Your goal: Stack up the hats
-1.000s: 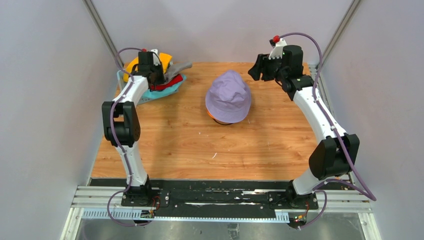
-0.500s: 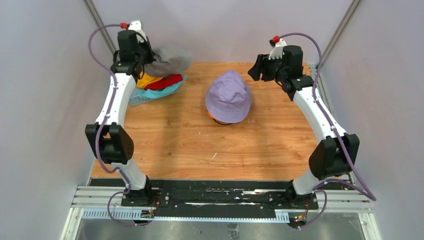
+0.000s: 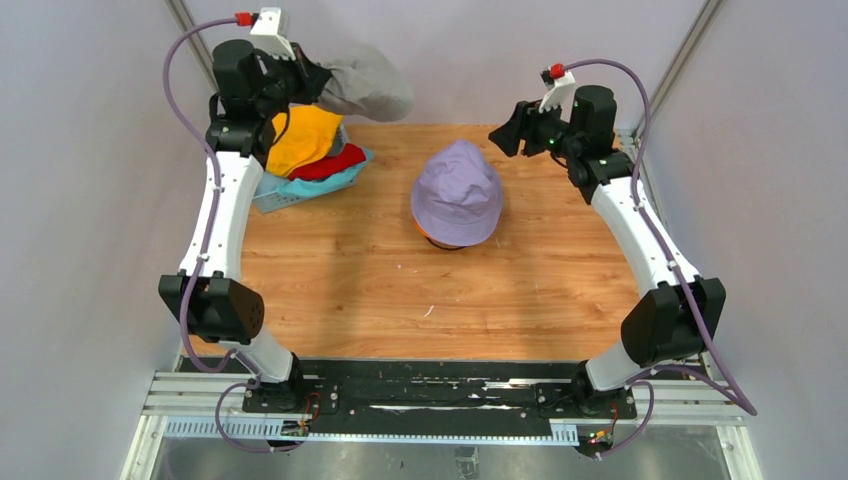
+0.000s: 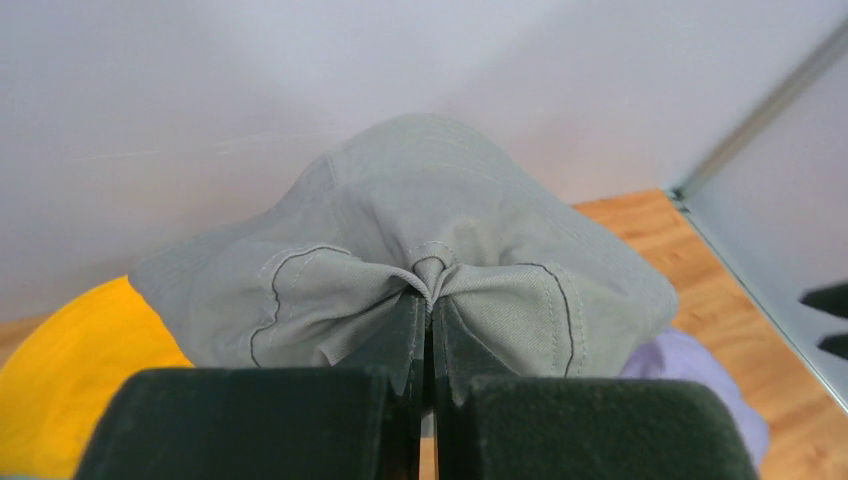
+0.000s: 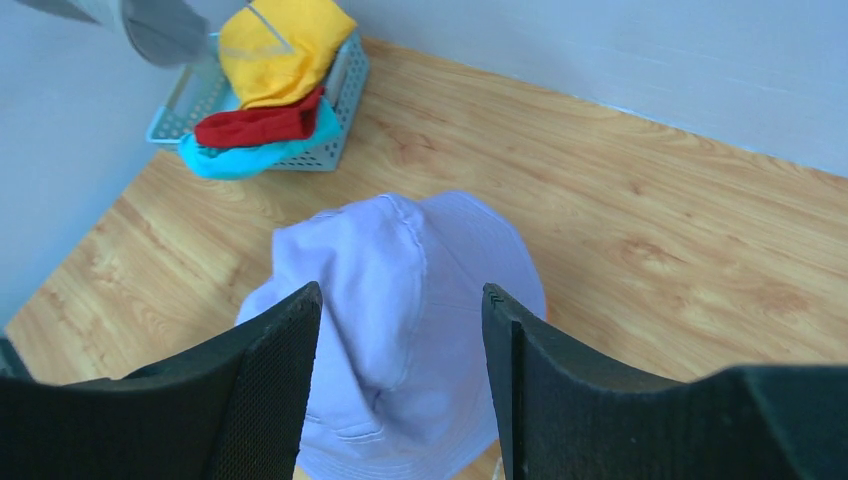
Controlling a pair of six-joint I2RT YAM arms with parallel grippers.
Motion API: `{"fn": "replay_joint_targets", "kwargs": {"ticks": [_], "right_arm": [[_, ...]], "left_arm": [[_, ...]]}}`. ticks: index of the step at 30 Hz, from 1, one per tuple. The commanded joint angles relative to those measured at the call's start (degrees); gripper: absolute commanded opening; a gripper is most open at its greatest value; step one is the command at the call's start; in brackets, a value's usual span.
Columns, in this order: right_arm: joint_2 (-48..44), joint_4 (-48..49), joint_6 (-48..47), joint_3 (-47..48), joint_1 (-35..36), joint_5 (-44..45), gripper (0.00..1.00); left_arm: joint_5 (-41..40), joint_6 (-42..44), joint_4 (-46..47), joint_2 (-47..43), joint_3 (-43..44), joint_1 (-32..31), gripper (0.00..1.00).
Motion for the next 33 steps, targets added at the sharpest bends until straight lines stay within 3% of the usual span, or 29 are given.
{"fn": "replay_joint_targets", "kwargs": {"ticks": [1,6,15,20,33], "right_arm": [[-0.78,2.8,2.29,1.3,0.88,-7.18,0.6],[0.9,6.02,8.27,2.94,0.9,-16.58,0.59],[3.23,23.0,27.91,0.76,1.45,-28.06,0.56],[4.89,31.93,36.14,1.68,2.35,-30.54,0.55],[9.5,38.6,43.99,5.13,5.66,-31.43,0.54]], "left_arm": [[13.92,1.61,12.31,-4.29,-5.71,-0.64,0.0],[24.33,1.88,24.44,-6.55,-12.76,-0.84,0.0],[33.86,6.46,26.97,-5.46,-14.36,-3.59,0.0],[36.68,7.95,27.05,-5.29,-14.73,-5.14,0.0],[41.25,8.28,27.21,-6.98,-18.24,-6.04,0.0]]}}
